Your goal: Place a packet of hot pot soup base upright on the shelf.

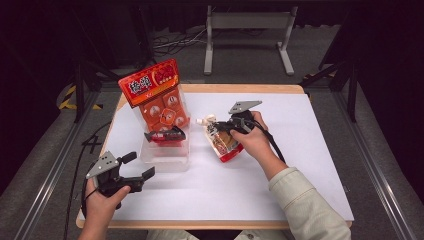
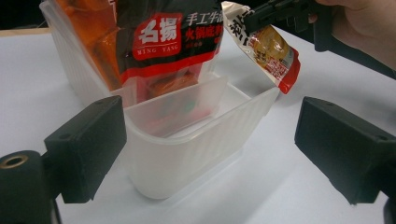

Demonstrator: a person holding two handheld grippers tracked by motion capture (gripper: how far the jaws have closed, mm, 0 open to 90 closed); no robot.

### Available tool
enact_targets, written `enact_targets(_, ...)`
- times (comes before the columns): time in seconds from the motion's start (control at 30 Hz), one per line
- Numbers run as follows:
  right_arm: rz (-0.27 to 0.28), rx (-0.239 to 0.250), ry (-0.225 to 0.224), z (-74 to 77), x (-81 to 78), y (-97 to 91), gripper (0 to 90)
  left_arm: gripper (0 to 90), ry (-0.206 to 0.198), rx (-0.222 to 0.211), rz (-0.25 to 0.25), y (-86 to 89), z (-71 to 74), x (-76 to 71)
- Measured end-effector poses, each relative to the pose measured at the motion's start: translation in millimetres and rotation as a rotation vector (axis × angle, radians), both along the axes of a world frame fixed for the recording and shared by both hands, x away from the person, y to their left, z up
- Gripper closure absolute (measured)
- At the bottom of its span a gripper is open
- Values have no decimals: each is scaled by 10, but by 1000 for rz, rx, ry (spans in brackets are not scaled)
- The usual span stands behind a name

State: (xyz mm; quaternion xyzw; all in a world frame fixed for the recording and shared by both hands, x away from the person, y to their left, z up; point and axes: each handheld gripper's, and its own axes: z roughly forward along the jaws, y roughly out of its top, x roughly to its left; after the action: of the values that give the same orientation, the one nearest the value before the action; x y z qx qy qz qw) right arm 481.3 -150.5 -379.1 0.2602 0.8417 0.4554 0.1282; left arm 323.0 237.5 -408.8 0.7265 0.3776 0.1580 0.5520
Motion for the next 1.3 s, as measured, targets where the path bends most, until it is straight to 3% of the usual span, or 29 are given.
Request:
enact_targets(0.2, 17, 35, -51, 103, -139, -37, 873, 106, -30, 6, -7, -41, 87, -27)
enact_targets(0.37, 33, 86, -104, 206, -334, -95, 873, 109, -55, -27, -10, -50, 195, -62)
enact_targets(0.67, 68, 153, -199, 354, -686, -173, 874, 115, -51, -41, -51, -185, 261, -104)
enact_targets(1.07, 127, 185, -286, 386, -1033, -103, 873, 126, -39, -64, -94, -275, 276, -118)
enact_targets(1.3, 147, 197, -317, 350, -1131, -35, 873, 140, -41, -64, -124, -365, 290, -139)
